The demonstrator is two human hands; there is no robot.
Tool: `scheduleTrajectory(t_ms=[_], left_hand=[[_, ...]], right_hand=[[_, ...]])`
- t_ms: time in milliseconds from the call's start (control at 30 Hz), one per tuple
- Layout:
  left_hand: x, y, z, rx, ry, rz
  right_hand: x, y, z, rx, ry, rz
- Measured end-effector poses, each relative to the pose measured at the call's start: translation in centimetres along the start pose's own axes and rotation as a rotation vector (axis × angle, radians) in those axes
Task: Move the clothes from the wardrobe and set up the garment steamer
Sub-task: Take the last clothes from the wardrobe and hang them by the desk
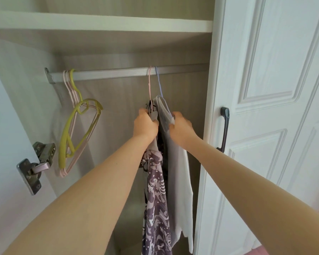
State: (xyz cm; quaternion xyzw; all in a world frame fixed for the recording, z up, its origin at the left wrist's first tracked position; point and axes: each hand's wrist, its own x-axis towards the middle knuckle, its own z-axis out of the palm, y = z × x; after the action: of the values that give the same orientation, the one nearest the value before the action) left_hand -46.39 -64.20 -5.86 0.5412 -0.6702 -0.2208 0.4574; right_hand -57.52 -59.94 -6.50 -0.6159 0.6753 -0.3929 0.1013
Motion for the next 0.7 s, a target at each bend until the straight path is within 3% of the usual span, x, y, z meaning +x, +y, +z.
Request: scheduleTrajectory(t_ms=[100, 300, 700], left_hand=[[1.5, 0.3, 0.2, -0.199, -0.028, -0.157], [1.9, 0.5, -0.1, -0.444, -0.068, -0.229], [0.9, 4.2, -4.5, -0.417, 0.037, -0.106]], right_hand=[[0.5, -0.5, 0.3, 0.143, 0.016, 0.073], [0.5, -1.4, 0.8, 0.346, 0.042, 0.141], [-0.3, -4.6, -1.9, 0.367, 0.158, 0.091]])
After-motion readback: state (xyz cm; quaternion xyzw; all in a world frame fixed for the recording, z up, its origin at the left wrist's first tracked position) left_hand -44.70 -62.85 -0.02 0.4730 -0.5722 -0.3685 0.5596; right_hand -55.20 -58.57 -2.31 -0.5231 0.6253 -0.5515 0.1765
